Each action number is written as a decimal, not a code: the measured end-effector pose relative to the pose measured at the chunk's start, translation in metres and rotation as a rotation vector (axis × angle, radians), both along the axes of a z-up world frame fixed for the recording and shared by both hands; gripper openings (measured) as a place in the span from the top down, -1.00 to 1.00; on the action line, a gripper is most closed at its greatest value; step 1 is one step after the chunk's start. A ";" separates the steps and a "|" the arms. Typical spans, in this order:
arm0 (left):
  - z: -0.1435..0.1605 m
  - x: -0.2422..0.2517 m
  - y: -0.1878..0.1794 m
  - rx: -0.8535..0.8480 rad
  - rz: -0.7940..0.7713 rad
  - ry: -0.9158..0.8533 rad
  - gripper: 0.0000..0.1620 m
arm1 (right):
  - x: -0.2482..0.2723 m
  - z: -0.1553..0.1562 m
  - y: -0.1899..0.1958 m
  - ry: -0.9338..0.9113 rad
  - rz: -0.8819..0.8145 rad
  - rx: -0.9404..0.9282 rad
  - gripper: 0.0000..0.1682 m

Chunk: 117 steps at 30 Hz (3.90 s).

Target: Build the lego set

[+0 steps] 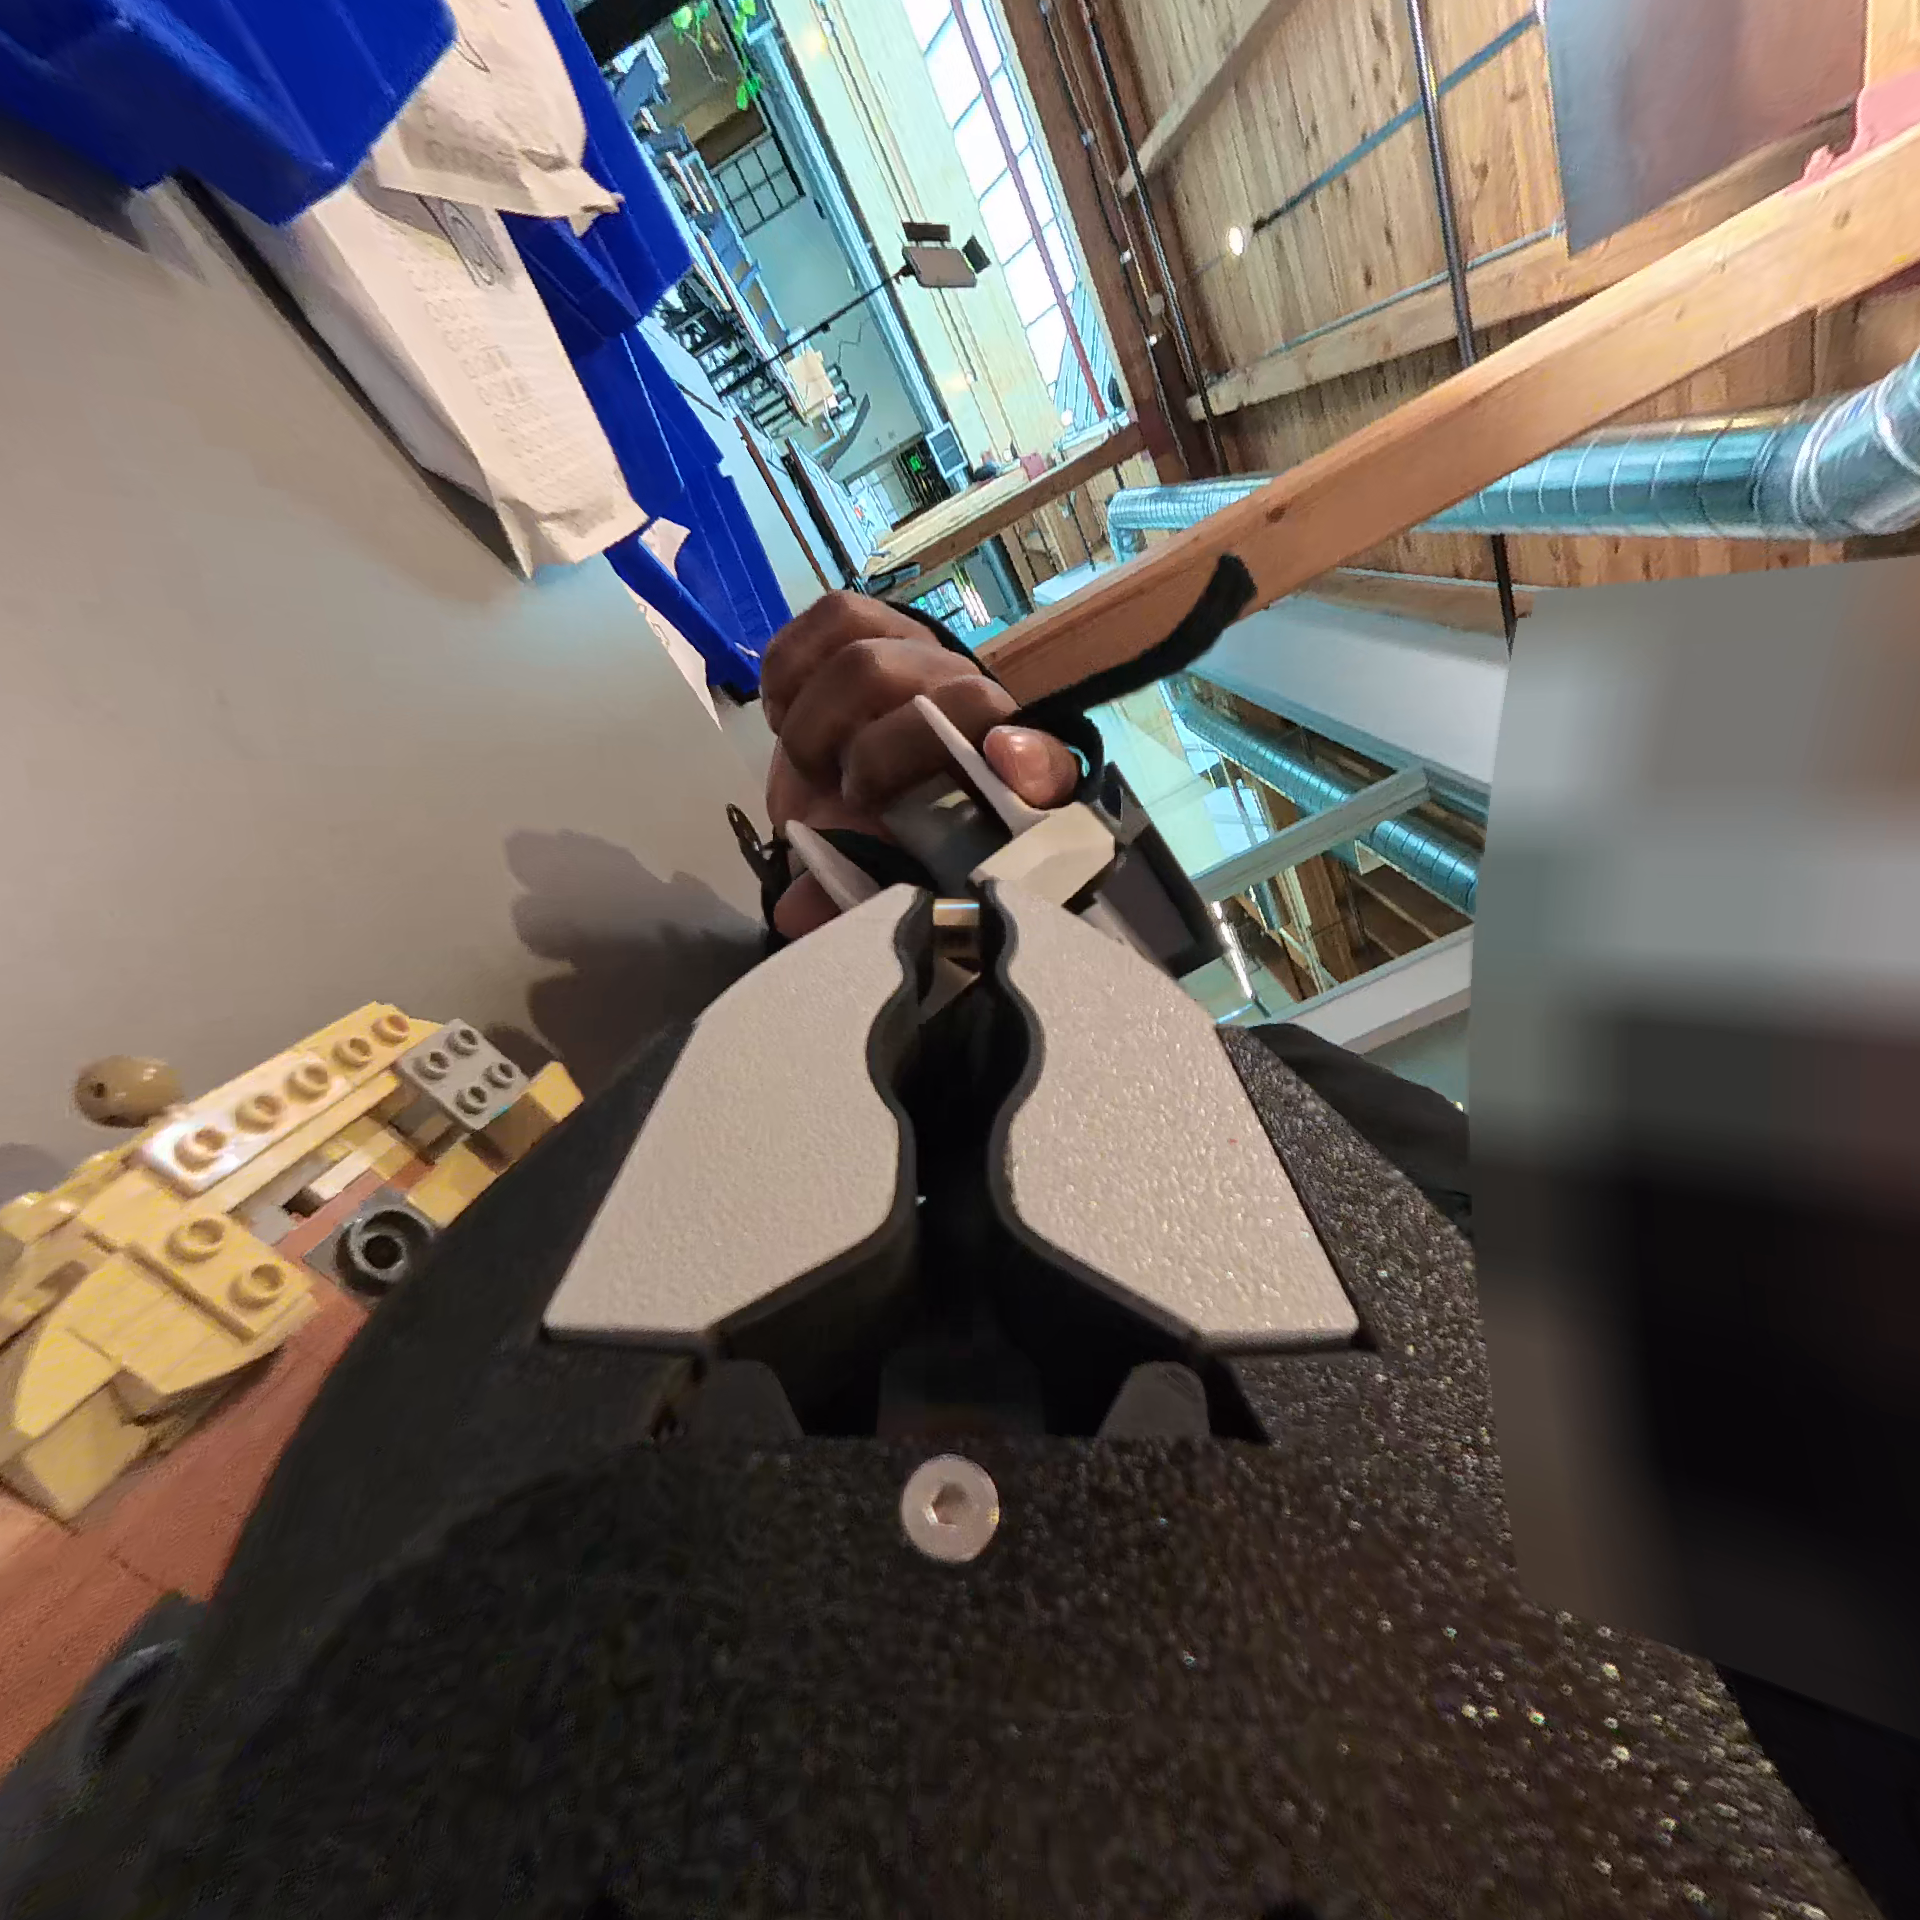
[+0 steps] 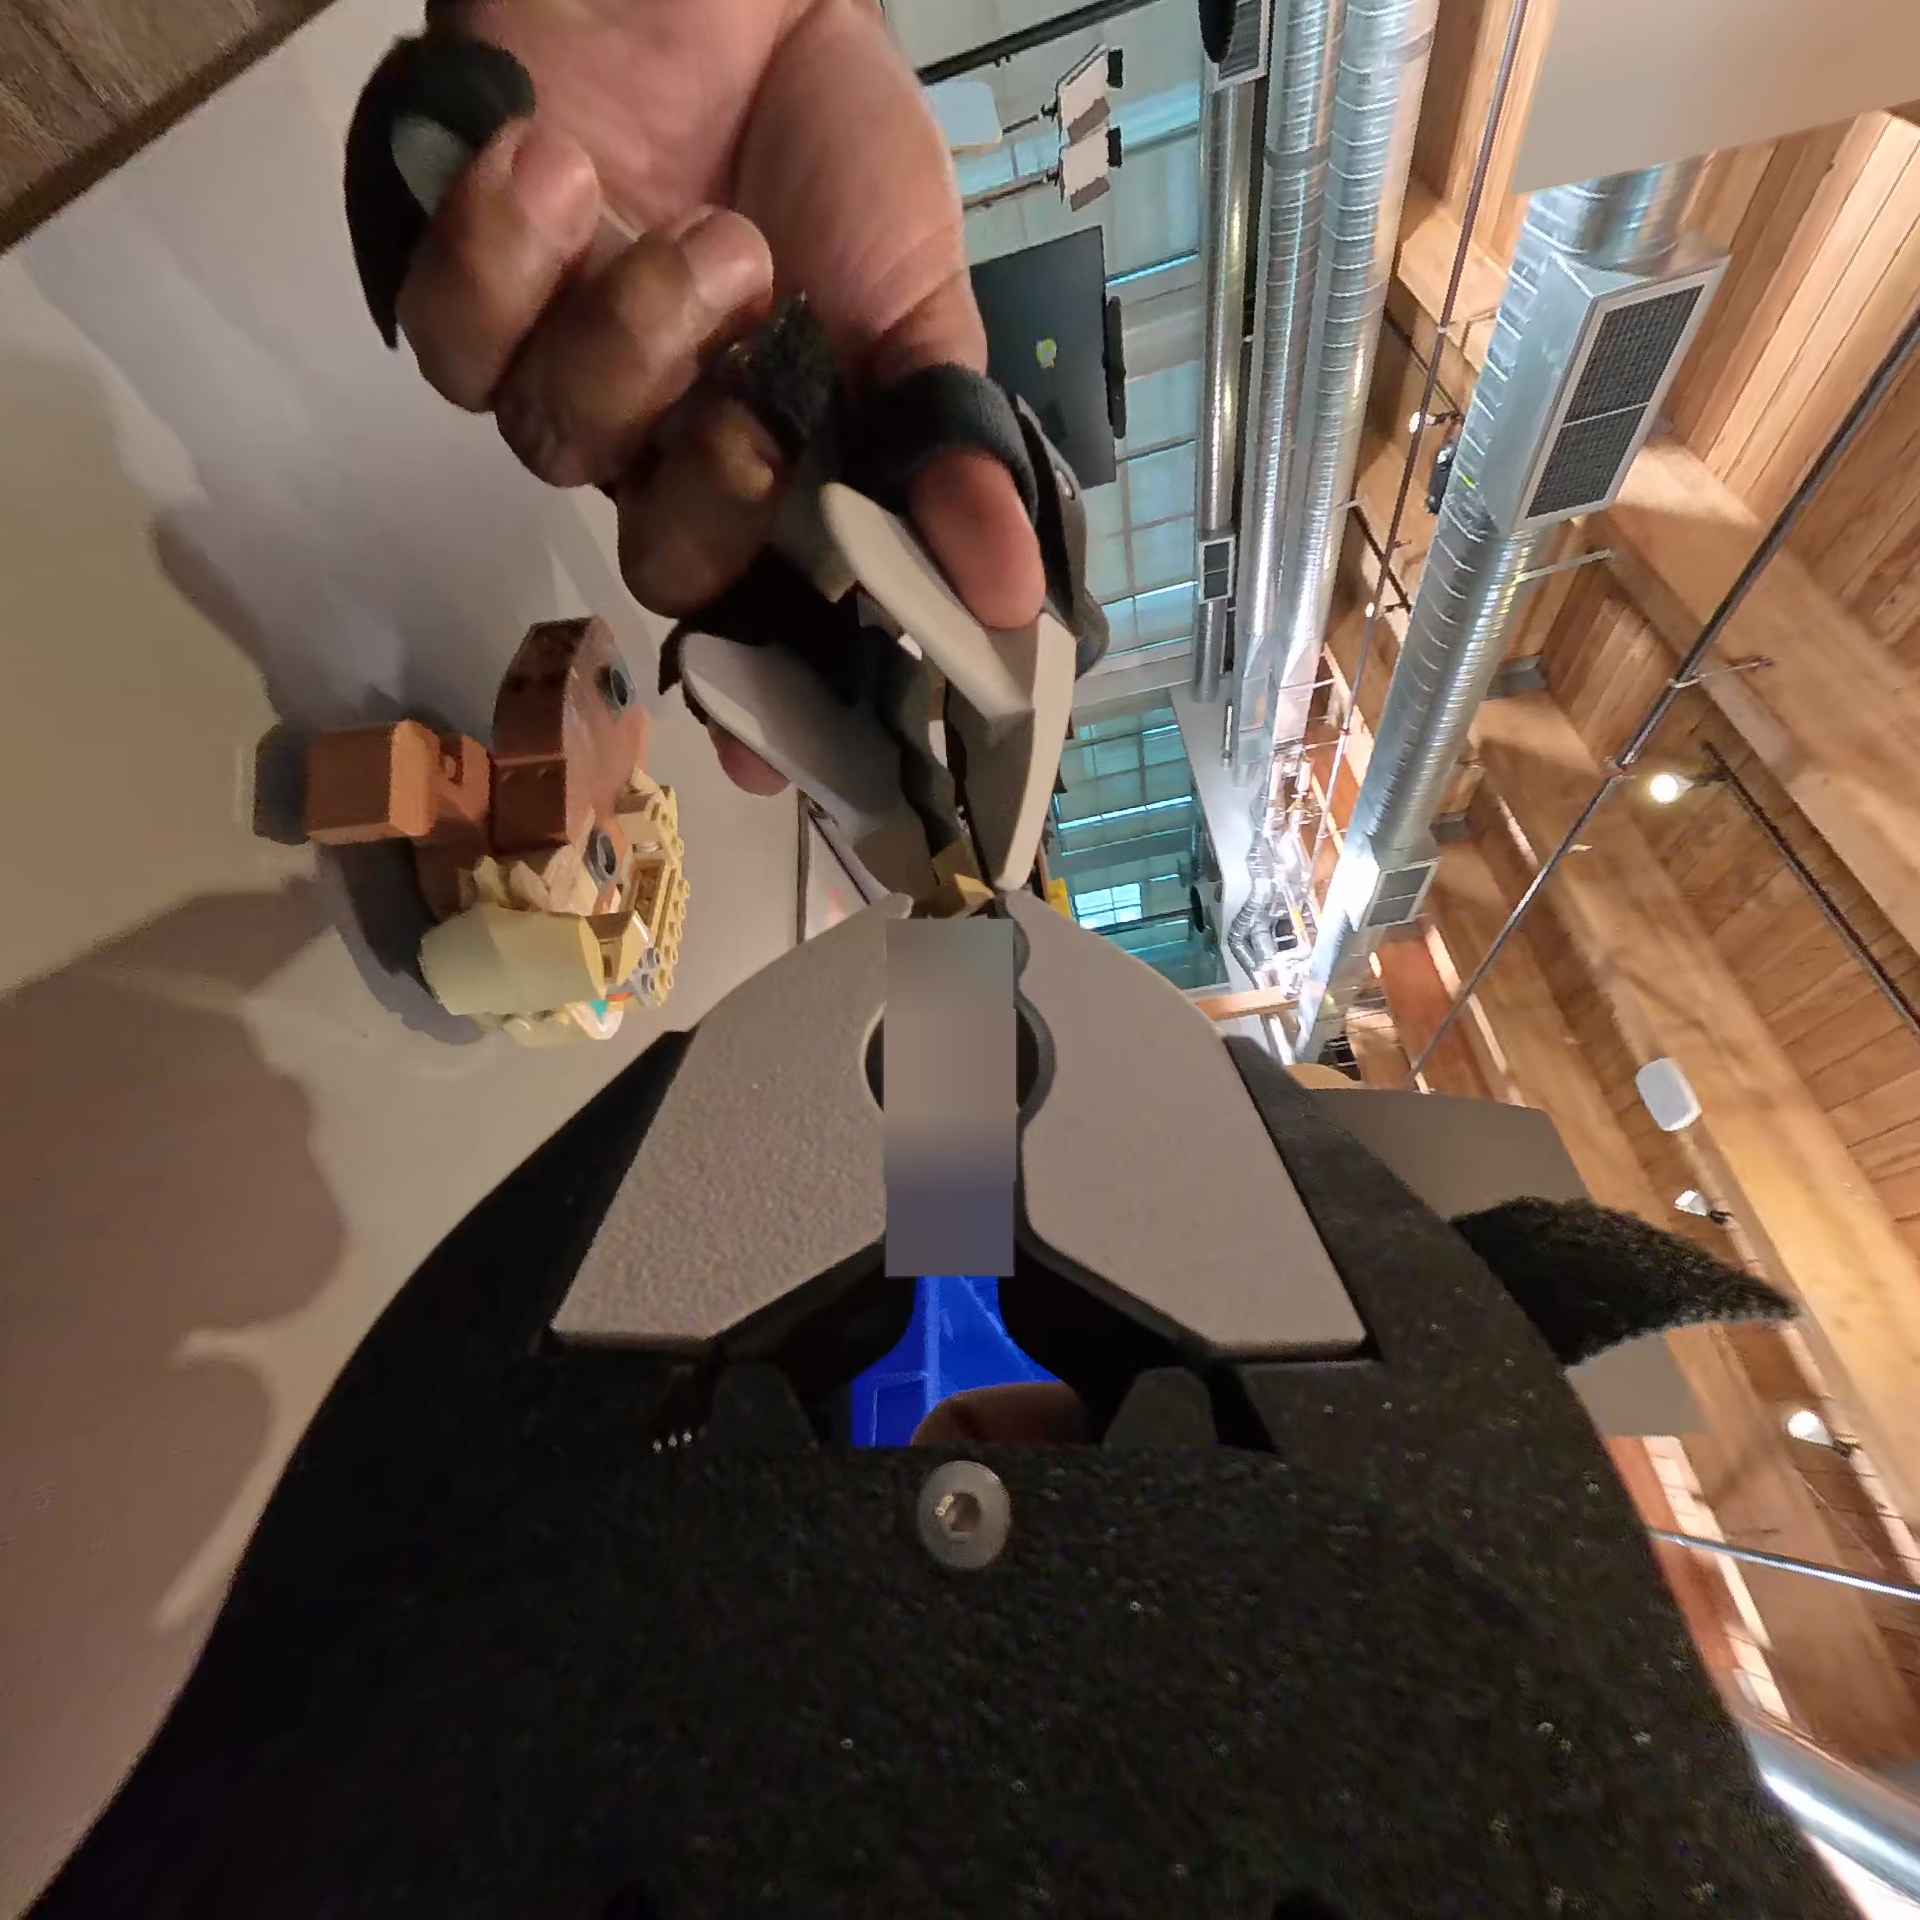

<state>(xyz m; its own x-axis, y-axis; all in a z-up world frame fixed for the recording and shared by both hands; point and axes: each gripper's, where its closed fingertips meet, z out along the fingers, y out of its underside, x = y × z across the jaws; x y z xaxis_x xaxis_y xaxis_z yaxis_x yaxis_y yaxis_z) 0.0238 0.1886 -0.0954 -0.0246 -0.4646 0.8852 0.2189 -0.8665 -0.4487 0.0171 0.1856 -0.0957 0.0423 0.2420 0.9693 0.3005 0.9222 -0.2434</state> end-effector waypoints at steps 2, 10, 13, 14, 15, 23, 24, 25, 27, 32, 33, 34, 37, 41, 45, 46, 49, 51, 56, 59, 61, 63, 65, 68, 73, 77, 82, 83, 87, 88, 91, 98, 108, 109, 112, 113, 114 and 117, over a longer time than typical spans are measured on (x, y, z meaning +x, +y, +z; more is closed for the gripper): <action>-0.003 -0.001 0.002 -0.021 0.016 -0.006 0.90 | -0.001 -0.003 0.002 0.004 -0.014 0.019 0.88; -0.008 -0.002 0.003 -0.065 0.043 -0.041 0.90 | -0.001 -0.009 0.001 -0.013 -0.031 -0.005 0.90; -0.009 -0.002 0.003 -0.073 0.047 -0.057 0.90 | -0.001 -0.010 0.001 -0.017 -0.038 -0.060 0.90; -0.009 -0.002 0.003 -0.075 0.049 -0.062 0.90 | -0.001 -0.010 0.001 -0.017 -0.039 -0.078 0.90; -0.009 -0.002 0.003 -0.078 0.051 -0.066 0.90 | -0.001 -0.010 0.001 -0.015 -0.042 -0.090 0.90; -0.010 -0.002 0.009 -0.108 0.095 -0.091 0.90 | 0.000 -0.013 0.006 -0.006 -0.095 -0.039 0.90; -0.010 -0.002 0.010 -0.107 0.104 -0.090 0.90 | 0.000 -0.013 0.007 -0.002 -0.106 -0.010 0.89; -0.010 -0.002 0.010 -0.106 0.105 -0.089 0.90 | 0.000 -0.012 0.007 0.002 -0.113 0.022 0.89; -0.010 -0.002 0.010 -0.110 0.104 -0.089 0.90 | 0.000 -0.012 0.008 0.003 -0.120 0.074 0.89; -0.011 -0.002 0.010 -0.122 0.108 -0.082 0.90 | -0.001 -0.013 0.007 -0.005 -0.112 0.153 0.89; -0.011 -0.002 0.011 -0.125 0.111 -0.080 0.90 | -0.001 -0.014 0.007 -0.009 -0.115 0.167 0.89; -0.012 -0.002 0.011 -0.128 0.115 -0.077 0.90 | -0.001 -0.014 0.007 -0.014 -0.117 0.180 0.89; -0.014 -0.003 0.013 -0.138 0.123 -0.076 0.90 | -0.002 -0.016 0.008 -0.032 -0.125 0.205 0.90; -0.015 -0.002 0.013 -0.129 0.124 -0.084 0.89 | -0.003 -0.017 0.007 -0.046 -0.121 0.142 0.91; -0.015 -0.006 0.016 -0.069 0.141 -0.066 0.89 | -0.005 -0.017 0.003 -0.049 -0.096 0.005 0.91; -0.014 -0.007 0.017 -0.047 0.150 -0.060 0.88 | -0.005 -0.016 0.001 -0.046 -0.083 -0.049 0.91; -0.008 -0.015 0.020 0.075 0.180 -0.031 0.85 | -0.006 -0.014 0.001 -0.039 -0.057 -0.235 0.91; 0.001 -0.023 0.018 0.245 0.192 0.014 0.85 | -0.005 -0.015 0.001 -0.050 -0.037 -0.396 0.91; 0.004 -0.026 -0.003 0.783 0.112 0.326 0.85 | -0.003 -0.020 0.000 -0.111 0.012 -0.683 0.91; -0.010 -0.023 -0.008 1.030 0.044 0.550 0.84 | -0.004 -0.021 -0.004 -0.142 0.030 -0.778 0.91; -0.016 -0.020 -0.011 1.157 0.013 0.635 0.83 | -0.005 -0.020 -0.007 -0.150 0.042 -0.832 0.91; -0.020 -0.017 -0.014 1.248 -0.018 0.685 0.82 | -0.006 -0.020 -0.008 -0.152 0.041 -0.866 0.91; -0.024 -0.014 -0.015 1.311 -0.027 0.732 0.81 | -0.006 -0.021 -0.008 -0.157 0.034 -0.883 0.91; -0.028 -0.013 -0.012 1.363 -0.014 0.785 0.89 | -0.007 -0.020 -0.013 -0.155 0.055 -0.900 0.91; -0.022 -0.011 -0.012 1.316 0.083 0.704 0.90 | -0.008 -0.012 -0.012 -0.091 0.079 -0.933 0.90; -0.009 -0.011 -0.018 1.087 0.158 0.445 0.91 | -0.009 0.001 -0.015 0.044 0.159 -1.065 0.90; 0.005 -0.014 -0.026 0.903 0.204 0.170 0.91 | -0.010 0.008 -0.023 0.130 0.269 -1.208 1.00; 0.006 -0.014 -0.027 0.884 0.198 0.148 0.91 | -0.010 0.009 -0.024 0.142 0.290 -1.229 1.00; 0.005 -0.012 -0.032 0.867 0.169 0.108 0.91 | -0.008 0.011 -0.028 0.168 0.347 -1.298 0.97; 0.005 -0.011 -0.032 0.862 0.165 0.099 0.91 | -0.008 0.012 -0.028 0.171 0.355 -1.312 0.96; 0.003 -0.008 -0.034 0.868 0.155 0.096 0.91 | -0.008 0.012 -0.030 0.174 0.374 -1.352 0.95; 0.005 -0.006 -0.038 0.877 0.134 0.070 0.91 | -0.006 0.011 -0.035 0.159 0.415 -1.414 0.94; -0.002 -0.005 -0.042 0.900 0.108 0.136 0.91 | -0.002 0.006 -0.041 0.145 0.444 -1.467 0.86; -0.002 -0.005 -0.042 0.903 0.108 0.143 0.91 | -0.001 0.006 -0.041 0.150 0.444 -1.470 0.86; -0.004 -0.002 -0.043 0.914 0.096 0.162 0.91 | 0.000 0.006 -0.039 0.157 0.439 -1.480 0.85; -0.005 -0.001 -0.044 0.919 0.092 0.169 0.91 | 0.000 0.005 -0.040 0.154 0.438 -1.482 0.85; -0.006 0.000 -0.044 0.922 0.087 0.176 0.91 | 0.000 0.004 -0.040 0.150 0.436 -1.482 0.85; -0.007 0.002 -0.045 0.919 0.079 0.191 0.91 | -0.001 0.003 -0.042 0.144 0.429 -1.476 0.91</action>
<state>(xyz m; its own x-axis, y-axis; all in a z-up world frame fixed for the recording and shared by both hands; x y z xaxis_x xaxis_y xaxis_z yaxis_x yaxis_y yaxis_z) 0.0262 0.1438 -0.1027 0.1442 -0.9770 0.1569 0.1143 -0.1411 -0.9834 0.0156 0.1435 -0.0929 -0.2100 0.9675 -0.1407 -0.0205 -0.1483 -0.9887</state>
